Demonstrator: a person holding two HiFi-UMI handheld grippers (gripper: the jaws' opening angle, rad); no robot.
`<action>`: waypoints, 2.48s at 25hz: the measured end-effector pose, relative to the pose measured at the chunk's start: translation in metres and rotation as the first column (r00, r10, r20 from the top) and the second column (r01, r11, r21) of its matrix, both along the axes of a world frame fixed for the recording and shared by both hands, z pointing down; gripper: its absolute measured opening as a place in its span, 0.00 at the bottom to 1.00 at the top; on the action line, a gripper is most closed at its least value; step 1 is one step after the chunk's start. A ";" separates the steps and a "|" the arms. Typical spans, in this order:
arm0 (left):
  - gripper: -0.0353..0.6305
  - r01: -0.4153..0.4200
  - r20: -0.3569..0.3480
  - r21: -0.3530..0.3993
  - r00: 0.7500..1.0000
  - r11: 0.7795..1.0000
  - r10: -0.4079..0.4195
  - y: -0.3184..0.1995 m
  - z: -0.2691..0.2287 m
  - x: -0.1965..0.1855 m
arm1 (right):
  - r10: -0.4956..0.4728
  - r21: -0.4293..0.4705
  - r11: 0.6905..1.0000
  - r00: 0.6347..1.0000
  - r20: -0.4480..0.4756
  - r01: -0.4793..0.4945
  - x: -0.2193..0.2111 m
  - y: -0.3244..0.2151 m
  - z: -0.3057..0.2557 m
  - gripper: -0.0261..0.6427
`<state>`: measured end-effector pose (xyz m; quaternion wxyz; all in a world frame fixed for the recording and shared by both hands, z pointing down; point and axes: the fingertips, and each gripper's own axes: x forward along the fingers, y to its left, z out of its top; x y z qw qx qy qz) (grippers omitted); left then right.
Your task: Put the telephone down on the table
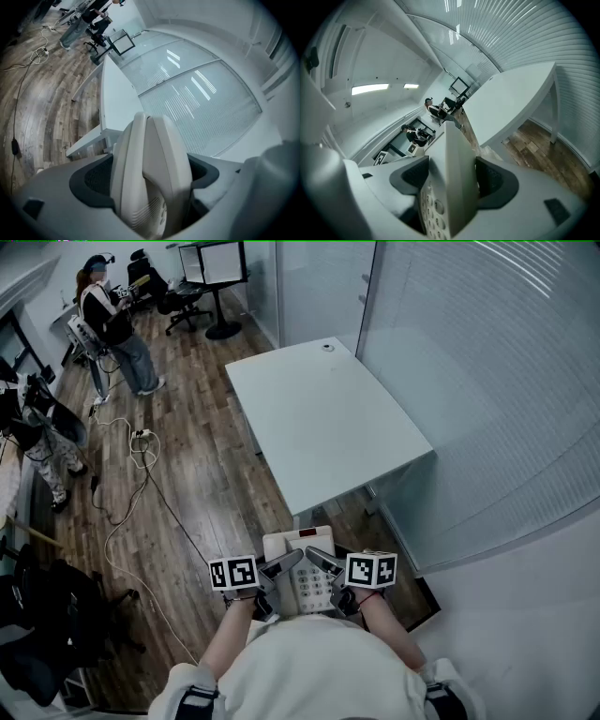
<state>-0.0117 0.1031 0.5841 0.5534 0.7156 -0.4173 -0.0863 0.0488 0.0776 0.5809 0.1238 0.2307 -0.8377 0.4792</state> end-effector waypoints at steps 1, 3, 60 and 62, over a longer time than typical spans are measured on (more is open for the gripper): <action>0.71 -0.002 0.005 -0.002 1.000 1.000 0.002 0.002 -0.001 -0.001 | 0.002 0.001 1.000 1.000 0.004 -0.002 -0.001 0.002 0.000 0.51; 0.71 -0.005 0.011 -0.003 1.000 1.000 0.005 0.007 -0.002 -0.001 | 0.006 0.005 1.000 1.000 0.009 -0.006 -0.001 0.008 -0.002 0.51; 0.71 0.016 0.044 -0.008 0.999 1.000 -0.016 0.022 0.004 0.022 | -0.030 -0.008 0.999 0.998 0.046 0.031 0.020 0.021 0.006 0.51; 0.71 0.013 0.046 -0.009 0.999 1.000 -0.013 0.018 0.003 0.023 | -0.028 -0.011 1.000 0.998 0.048 0.028 0.020 0.017 0.006 0.51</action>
